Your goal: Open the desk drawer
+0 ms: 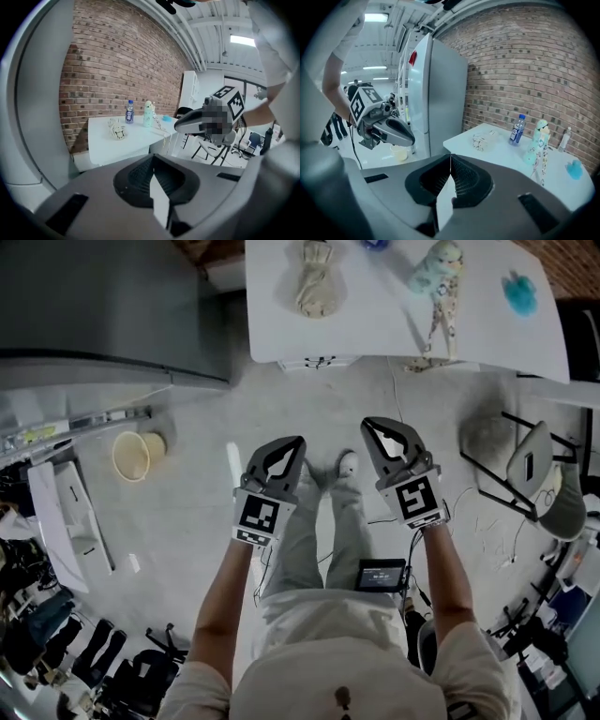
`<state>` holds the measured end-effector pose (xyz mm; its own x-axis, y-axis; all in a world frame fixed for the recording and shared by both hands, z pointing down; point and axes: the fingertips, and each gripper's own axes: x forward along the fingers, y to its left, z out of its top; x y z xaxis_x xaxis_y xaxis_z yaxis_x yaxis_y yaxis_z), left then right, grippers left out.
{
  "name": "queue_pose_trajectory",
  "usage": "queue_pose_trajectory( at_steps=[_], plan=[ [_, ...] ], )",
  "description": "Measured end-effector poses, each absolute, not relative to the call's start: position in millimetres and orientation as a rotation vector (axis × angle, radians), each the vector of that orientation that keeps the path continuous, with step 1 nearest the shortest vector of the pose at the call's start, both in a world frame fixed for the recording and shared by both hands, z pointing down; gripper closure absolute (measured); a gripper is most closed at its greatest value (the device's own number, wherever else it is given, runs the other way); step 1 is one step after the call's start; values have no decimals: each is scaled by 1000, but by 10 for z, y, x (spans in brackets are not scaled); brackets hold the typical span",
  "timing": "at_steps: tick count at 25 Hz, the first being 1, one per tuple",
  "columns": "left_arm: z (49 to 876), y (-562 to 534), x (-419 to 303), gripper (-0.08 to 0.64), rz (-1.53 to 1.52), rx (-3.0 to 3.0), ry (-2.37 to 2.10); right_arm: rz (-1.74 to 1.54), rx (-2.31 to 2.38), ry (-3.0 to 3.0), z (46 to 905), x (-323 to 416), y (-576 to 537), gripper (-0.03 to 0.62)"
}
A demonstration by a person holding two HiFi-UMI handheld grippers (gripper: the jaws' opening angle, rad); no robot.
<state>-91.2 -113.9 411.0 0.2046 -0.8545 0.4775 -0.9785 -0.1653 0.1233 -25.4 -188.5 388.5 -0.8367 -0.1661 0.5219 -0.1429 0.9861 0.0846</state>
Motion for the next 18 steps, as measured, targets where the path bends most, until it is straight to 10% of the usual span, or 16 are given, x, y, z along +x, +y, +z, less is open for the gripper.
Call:
queue_pose_trajectory(
  at_steps=[18],
  plan=[
    [6261,-1816,-693,554,805,2157,-1528,-135,23,-2375,6390,-432,-2168,566]
  ],
)
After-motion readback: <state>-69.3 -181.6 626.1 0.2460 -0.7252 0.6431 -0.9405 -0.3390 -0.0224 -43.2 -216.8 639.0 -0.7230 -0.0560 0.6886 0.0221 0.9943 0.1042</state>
